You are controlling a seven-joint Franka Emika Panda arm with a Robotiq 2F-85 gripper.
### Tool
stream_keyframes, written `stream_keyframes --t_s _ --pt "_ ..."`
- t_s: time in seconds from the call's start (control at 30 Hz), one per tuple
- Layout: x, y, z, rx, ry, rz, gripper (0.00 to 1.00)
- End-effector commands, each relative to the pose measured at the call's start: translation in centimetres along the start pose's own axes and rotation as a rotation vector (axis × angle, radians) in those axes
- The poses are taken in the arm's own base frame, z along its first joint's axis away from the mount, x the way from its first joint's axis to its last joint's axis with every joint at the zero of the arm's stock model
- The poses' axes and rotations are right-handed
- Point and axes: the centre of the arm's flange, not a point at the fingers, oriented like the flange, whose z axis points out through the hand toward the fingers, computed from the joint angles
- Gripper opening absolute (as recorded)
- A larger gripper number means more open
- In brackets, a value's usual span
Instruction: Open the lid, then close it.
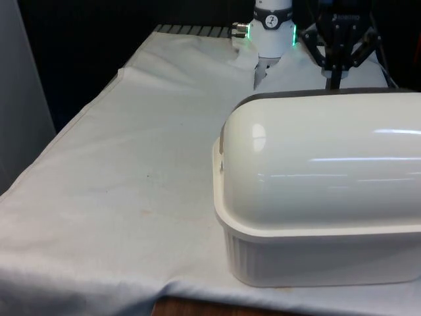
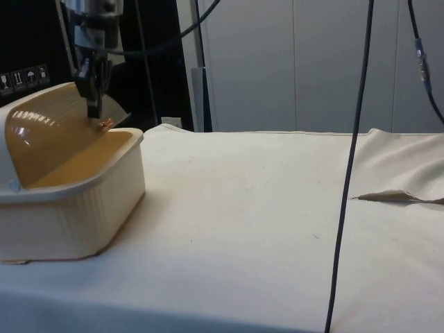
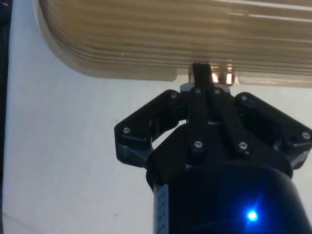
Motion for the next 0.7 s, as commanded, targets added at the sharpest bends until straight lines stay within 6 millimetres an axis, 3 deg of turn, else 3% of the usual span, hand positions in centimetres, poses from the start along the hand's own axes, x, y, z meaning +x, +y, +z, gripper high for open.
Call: stream_keyframes --t_s 0.0,0.67 --pt "-0.4 -0.2 0.1 -0.004 0.0 0.0 0.0" --pt "-3.4 -1.0 1.9 0.002 -0.08 -0.017 0.0"
